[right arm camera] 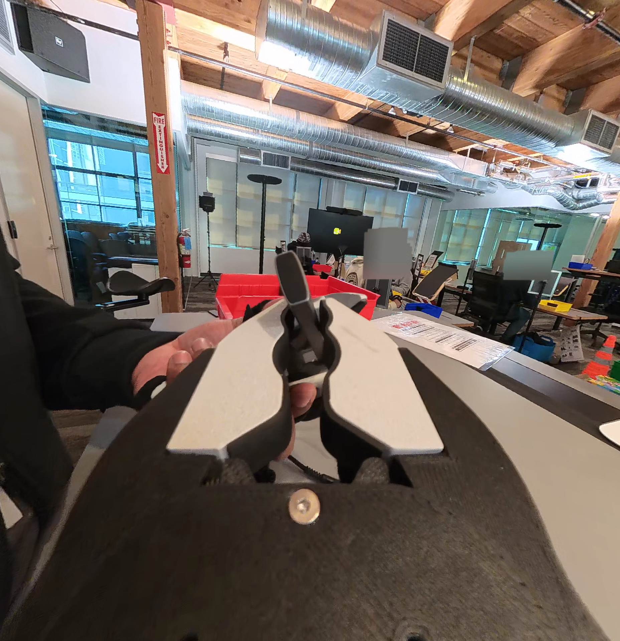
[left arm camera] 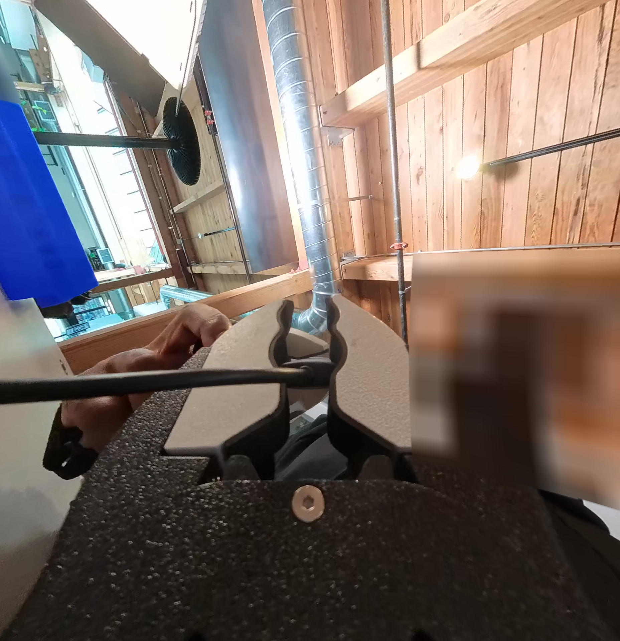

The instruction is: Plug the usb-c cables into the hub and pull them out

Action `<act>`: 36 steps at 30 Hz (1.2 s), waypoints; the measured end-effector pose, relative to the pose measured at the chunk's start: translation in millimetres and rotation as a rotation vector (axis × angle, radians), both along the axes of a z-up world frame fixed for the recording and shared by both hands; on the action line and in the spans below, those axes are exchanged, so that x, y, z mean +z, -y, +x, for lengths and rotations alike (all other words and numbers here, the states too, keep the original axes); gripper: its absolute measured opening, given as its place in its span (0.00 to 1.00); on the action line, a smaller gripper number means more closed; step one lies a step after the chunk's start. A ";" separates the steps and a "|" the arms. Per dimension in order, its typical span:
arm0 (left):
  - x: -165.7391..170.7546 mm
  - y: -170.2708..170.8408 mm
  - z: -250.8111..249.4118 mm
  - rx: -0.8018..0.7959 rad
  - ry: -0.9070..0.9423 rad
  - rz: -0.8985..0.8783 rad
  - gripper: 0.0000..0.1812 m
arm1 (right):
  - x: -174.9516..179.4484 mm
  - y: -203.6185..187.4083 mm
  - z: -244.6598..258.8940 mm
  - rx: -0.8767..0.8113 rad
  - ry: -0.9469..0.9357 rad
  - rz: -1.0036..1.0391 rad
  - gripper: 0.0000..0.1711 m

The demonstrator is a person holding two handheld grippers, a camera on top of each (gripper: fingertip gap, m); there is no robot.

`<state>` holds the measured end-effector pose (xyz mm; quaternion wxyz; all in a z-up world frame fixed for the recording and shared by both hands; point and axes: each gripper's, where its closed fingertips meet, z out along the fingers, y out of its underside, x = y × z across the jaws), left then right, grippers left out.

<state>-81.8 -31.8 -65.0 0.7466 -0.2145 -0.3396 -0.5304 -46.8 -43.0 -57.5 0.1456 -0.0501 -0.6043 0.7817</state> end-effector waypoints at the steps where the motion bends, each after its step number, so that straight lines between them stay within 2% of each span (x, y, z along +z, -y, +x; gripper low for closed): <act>1: 0.4 -0.5 -0.1 0.000 0.012 0.013 0.11 | 1.7 -0.1 -0.3 -0.008 -0.004 -0.003 0.08; 6: -13.8 -10.9 -3.5 0.020 0.069 -0.108 0.18 | 4.1 -2.0 -8.8 -0.065 0.010 0.018 0.06; 10: -21.1 -12.1 3.3 0.015 -0.008 -0.273 0.27 | 3.0 -1.6 -3.9 -0.058 0.018 0.041 0.06; 15: -22.6 2.3 13.5 -0.005 -0.091 -0.320 0.28 | 27.8 -26.6 -12.8 -0.108 0.040 -0.072 0.06; 17: -30.0 11.2 16.0 0.006 -0.143 -0.403 0.26 | 36.6 -44.2 -23.7 -0.160 0.052 -0.086 0.06; 20: -51.5 23.6 20.1 0.035 -0.281 -0.692 0.24 | 41.3 -70.8 -42.3 -0.256 0.069 -0.044 0.06; 22: -75.3 32.7 15.5 0.070 -0.386 -0.983 0.24 | 34.5 -80.9 -53.7 -0.290 0.114 0.037 0.06; 25: -114.3 44.7 5.4 0.070 -0.577 -1.438 0.25 | 16.4 -85.0 -67.6 -0.322 0.212 0.183 0.06; 28: -143.4 43.3 -0.4 0.004 -0.768 -1.748 0.25 | -2.2 -80.0 -77.3 -0.339 0.303 0.325 0.06; 32: -172.0 38.1 -5.2 -0.075 -0.930 -2.009 0.26 | -32.2 -70.9 -86.1 -0.310 0.446 0.449 0.06; 36: -172.0 35.0 -4.2 -0.077 -0.910 -2.019 0.13 | -48.6 -67.2 -87.8 -0.242 0.532 0.446 0.06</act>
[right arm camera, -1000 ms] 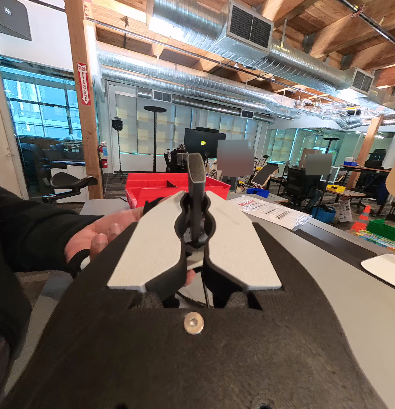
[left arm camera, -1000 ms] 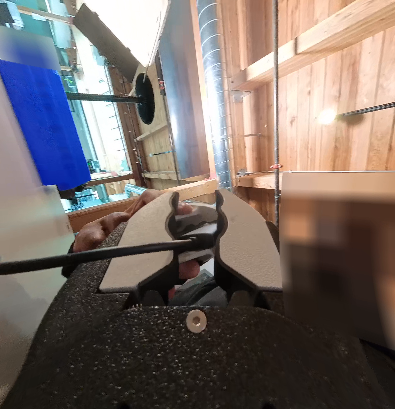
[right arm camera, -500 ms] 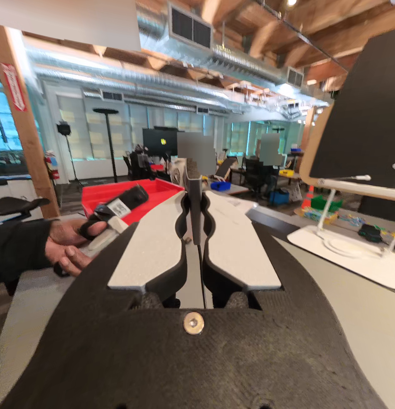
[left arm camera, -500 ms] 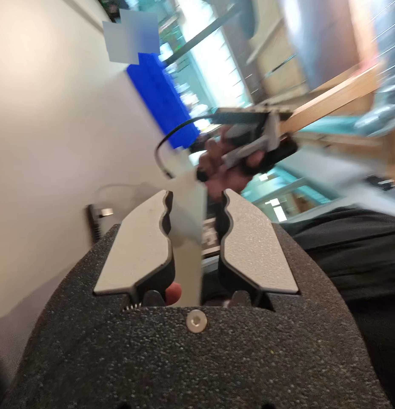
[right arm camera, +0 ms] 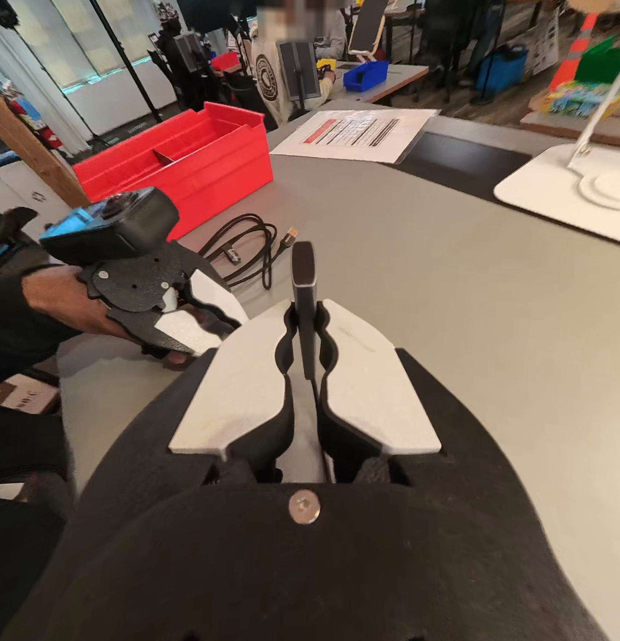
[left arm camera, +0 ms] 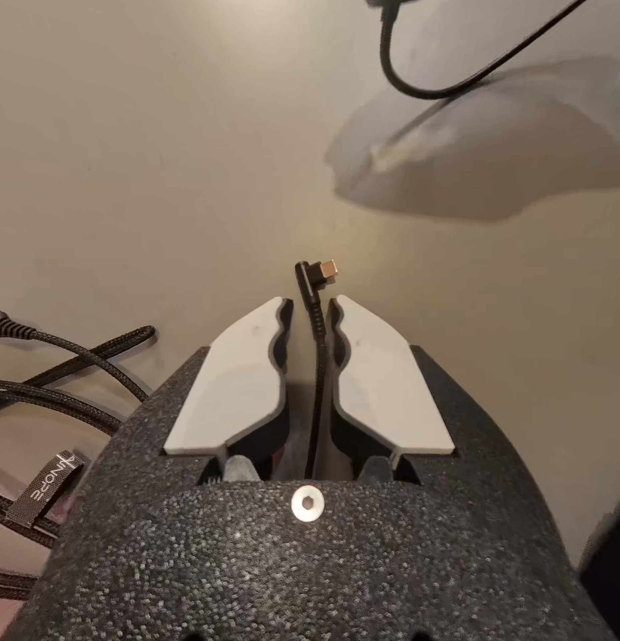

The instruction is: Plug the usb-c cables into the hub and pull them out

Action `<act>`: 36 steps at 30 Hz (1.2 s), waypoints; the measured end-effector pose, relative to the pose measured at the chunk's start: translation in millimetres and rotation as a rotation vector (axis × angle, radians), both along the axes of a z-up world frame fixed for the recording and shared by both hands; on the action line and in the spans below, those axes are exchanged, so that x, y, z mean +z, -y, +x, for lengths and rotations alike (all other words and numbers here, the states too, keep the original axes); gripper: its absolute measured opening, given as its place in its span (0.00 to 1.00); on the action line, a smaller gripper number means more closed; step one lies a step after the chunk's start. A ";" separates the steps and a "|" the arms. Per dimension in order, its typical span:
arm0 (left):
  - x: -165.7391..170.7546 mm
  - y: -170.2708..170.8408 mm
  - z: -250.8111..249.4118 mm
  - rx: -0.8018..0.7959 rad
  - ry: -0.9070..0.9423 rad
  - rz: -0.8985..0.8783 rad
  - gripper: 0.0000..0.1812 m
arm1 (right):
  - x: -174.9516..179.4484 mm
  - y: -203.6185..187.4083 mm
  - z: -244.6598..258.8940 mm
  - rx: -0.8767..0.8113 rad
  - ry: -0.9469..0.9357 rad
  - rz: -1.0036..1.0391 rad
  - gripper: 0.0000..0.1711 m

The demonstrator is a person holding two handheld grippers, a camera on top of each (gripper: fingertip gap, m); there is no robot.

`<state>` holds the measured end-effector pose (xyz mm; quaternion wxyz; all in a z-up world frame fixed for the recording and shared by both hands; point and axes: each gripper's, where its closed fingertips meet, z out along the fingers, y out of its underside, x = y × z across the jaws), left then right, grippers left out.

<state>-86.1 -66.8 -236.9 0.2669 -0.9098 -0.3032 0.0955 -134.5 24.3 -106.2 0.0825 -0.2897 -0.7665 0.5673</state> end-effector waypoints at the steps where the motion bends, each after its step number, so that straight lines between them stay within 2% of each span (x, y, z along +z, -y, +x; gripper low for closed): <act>1: -0.1 -1.2 0.4 -0.005 -0.009 0.002 0.08 | -3.3 0.8 0.1 0.013 0.032 -0.023 0.06; 2: -0.3 -3.3 1.2 -0.018 -0.022 0.002 0.05 | -6.3 1.9 0.0 0.025 0.060 -0.049 0.06; 9: 4.2 -11.3 -8.6 -0.039 -0.131 0.072 0.04 | -26.0 6.3 -3.3 0.061 0.244 -0.169 0.06; 13: 52.1 -19.7 -24.3 0.005 -0.368 0.277 0.04 | -37.4 15.6 5.8 0.113 0.339 -0.206 0.06; 15: 72.8 -19.8 -33.5 0.039 -0.487 0.305 0.04 | -41.7 23.0 11.7 0.143 0.388 -0.246 0.06; 18: 89.6 -21.0 -45.3 0.072 -0.660 0.244 0.04 | -45.8 34.8 20.0 0.184 0.456 -0.318 0.06; 23: 94.7 -30.5 -49.2 0.072 -0.856 0.084 0.04 | -44.6 45.1 26.2 0.222 0.534 -0.463 0.06; 28: 96.3 -35.0 -47.9 0.064 -0.916 -0.012 0.04 | -40.0 45.5 28.9 0.244 0.553 -0.567 0.06; 36: 100.6 -33.0 -47.9 0.059 -0.938 -0.095 0.04 | -41.3 51.5 33.3 0.272 0.555 -0.546 0.06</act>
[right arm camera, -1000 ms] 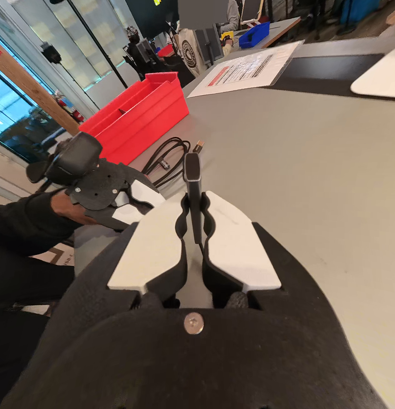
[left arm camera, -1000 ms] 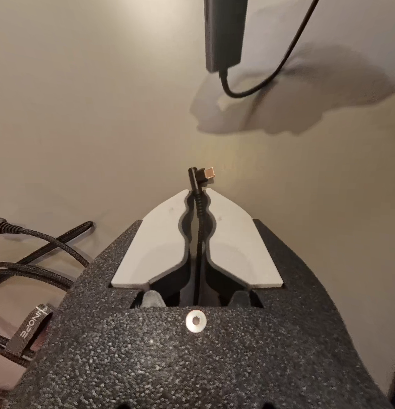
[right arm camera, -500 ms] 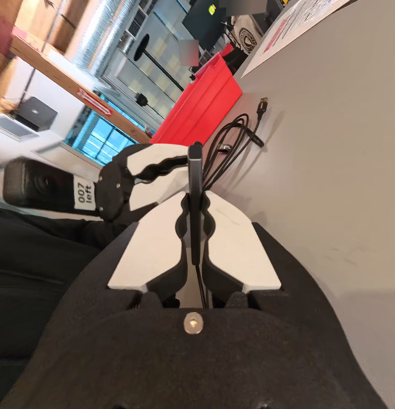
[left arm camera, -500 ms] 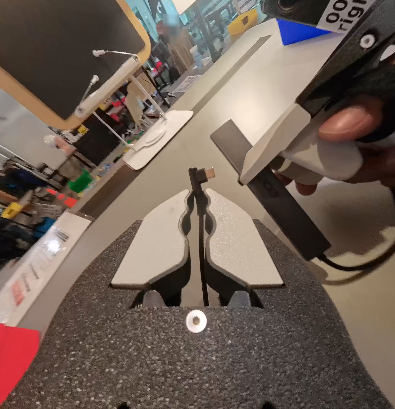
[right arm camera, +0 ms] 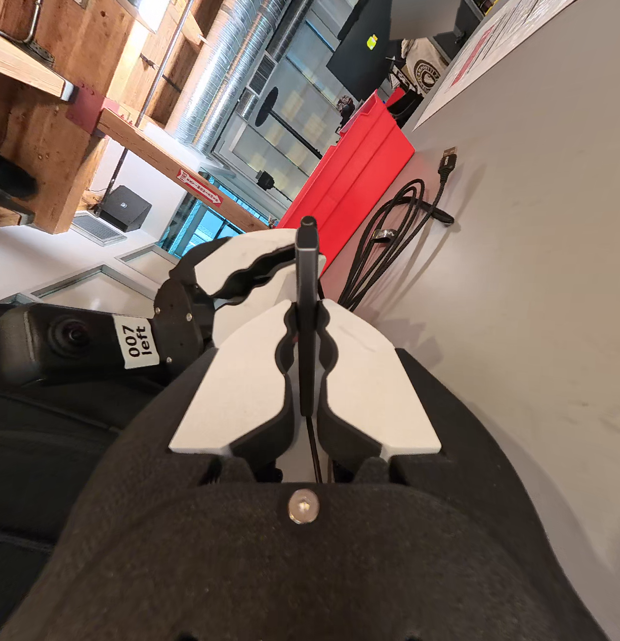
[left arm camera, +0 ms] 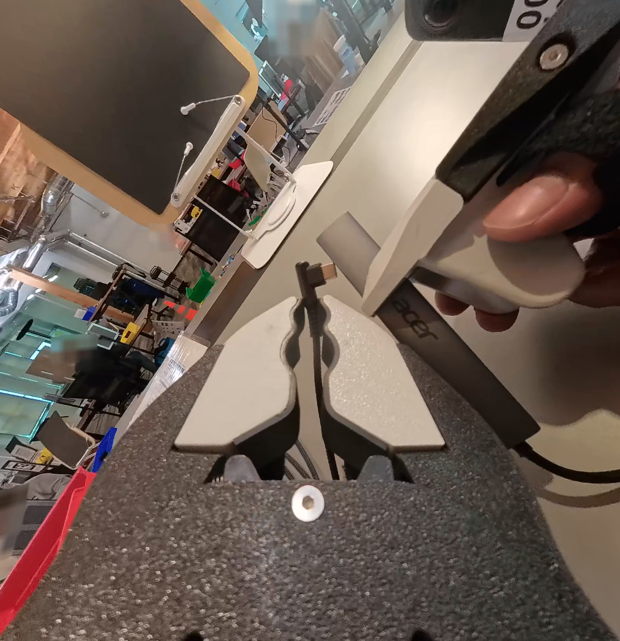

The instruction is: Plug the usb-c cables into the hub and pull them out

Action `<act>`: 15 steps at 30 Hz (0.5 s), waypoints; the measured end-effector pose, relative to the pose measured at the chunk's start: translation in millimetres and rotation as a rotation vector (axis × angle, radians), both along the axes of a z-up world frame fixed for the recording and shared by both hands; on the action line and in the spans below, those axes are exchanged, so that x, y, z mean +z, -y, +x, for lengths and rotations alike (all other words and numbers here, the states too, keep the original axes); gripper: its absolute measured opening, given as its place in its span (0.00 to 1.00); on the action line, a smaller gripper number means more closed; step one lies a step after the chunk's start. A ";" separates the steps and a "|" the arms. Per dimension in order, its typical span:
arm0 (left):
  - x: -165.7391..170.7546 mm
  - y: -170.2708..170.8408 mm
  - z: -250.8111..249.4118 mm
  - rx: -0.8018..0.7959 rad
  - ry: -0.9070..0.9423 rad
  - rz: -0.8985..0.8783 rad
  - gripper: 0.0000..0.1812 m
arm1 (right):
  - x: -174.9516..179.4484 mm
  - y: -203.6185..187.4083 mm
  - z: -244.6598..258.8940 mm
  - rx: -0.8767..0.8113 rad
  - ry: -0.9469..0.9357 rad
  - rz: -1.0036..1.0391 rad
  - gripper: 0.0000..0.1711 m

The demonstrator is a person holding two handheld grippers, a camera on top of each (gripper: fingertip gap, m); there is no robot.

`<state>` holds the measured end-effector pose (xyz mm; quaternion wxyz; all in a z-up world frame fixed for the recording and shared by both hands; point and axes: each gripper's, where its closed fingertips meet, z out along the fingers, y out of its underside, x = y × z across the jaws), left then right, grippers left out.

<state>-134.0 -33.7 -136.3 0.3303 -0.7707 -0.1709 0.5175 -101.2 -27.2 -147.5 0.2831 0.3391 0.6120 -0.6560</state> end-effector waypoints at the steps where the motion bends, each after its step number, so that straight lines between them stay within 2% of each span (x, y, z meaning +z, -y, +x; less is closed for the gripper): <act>1: 0.7 0.2 0.2 0.005 -0.001 -0.004 0.04 | -0.6 0.9 0.5 0.004 -0.002 0.005 0.06; 9: -0.7 1.0 1.4 0.016 -0.008 -0.041 0.04 | -5.3 3.2 1.9 0.007 -0.007 0.051 0.06; 15: -4.0 -0.6 6.0 -0.041 -0.009 -0.036 0.04 | -11.6 4.5 5.6 0.028 -0.015 0.130 0.06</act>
